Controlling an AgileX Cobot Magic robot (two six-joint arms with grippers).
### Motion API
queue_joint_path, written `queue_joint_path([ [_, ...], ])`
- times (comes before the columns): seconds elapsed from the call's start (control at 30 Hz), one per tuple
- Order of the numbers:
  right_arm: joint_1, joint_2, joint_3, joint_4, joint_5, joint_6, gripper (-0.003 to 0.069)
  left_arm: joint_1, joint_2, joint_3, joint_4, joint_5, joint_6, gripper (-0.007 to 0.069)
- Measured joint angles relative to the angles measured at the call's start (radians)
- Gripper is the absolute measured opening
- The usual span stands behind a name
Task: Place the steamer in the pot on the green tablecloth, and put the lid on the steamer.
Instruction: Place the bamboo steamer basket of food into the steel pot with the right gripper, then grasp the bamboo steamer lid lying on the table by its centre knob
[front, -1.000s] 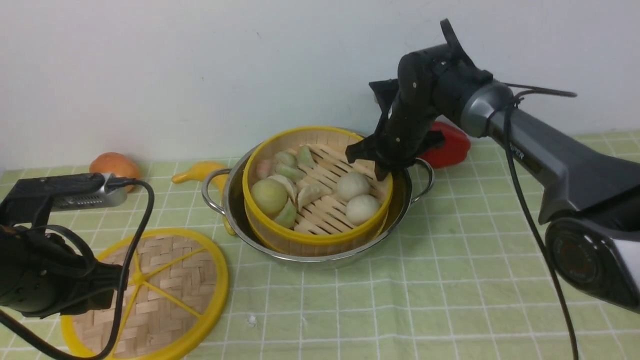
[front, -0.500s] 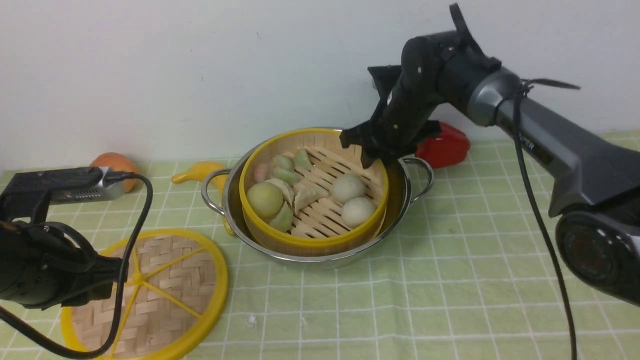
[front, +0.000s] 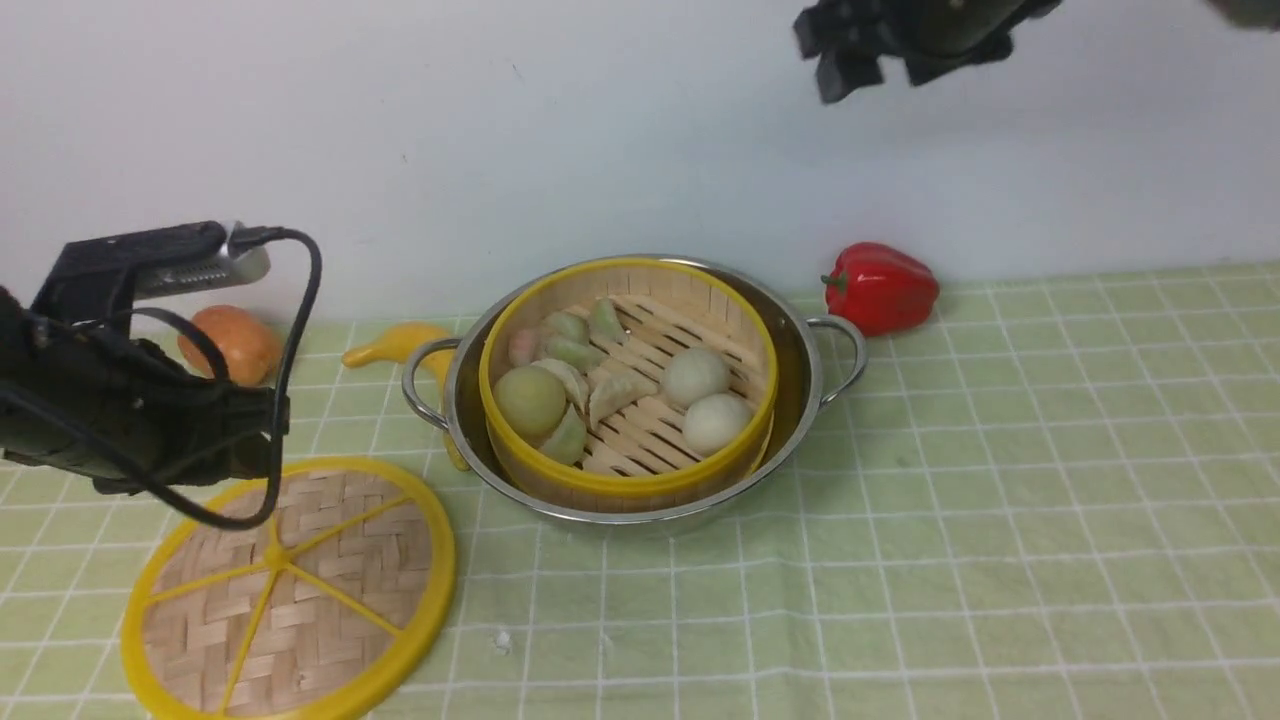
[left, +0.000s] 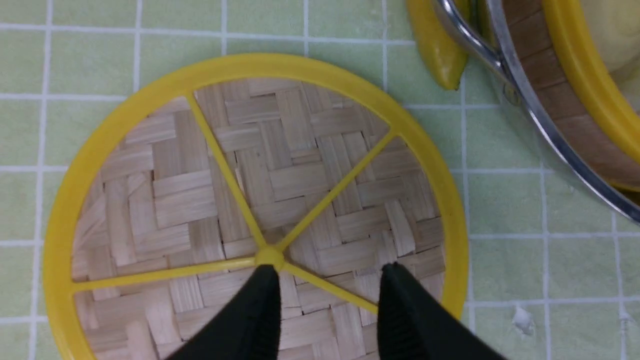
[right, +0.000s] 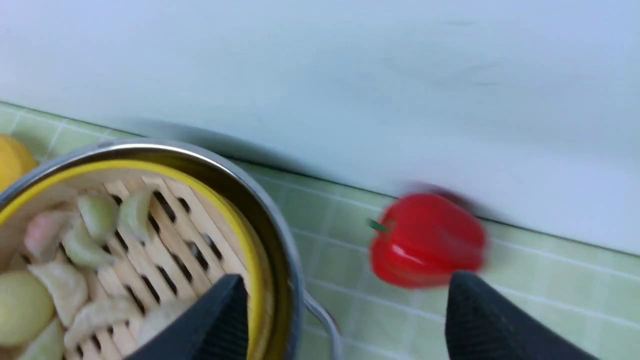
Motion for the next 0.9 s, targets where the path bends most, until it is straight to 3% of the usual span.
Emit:
queue_joint_path([
  [0.3, -0.059, -0.493, 0.440, -0.047, 0.001, -0.033, 0.0445, 0.000, 0.221, -0.031, 0.021, 0.023, -0.004, 0.0272],
  [0.57, -0.063, -0.784, 0.629, -0.101, 0.005, -0.035, 0.0421, 0.000, 0.306, -0.040, 0.036, 0.014, -0.012, 0.0268],
  [0.67, -0.063, -0.851, 0.657, -0.101, 0.006, -0.035, 0.0420, 0.001, 0.312, -0.045, 0.040, 0.015, -0.022, 0.0233],
  [0.8, -0.063, -0.913, 0.663, -0.117, 0.006, -0.035, 0.0420, 0.002, 0.312, -0.046, 0.046, 0.017, -0.032, 0.0120],
  [0.9, -0.063, -0.931, 0.665, -0.142, 0.006, -0.035, 0.0420, 0.002, 0.312, -0.069, 0.063, 0.047, -0.047, 0.0117],
])
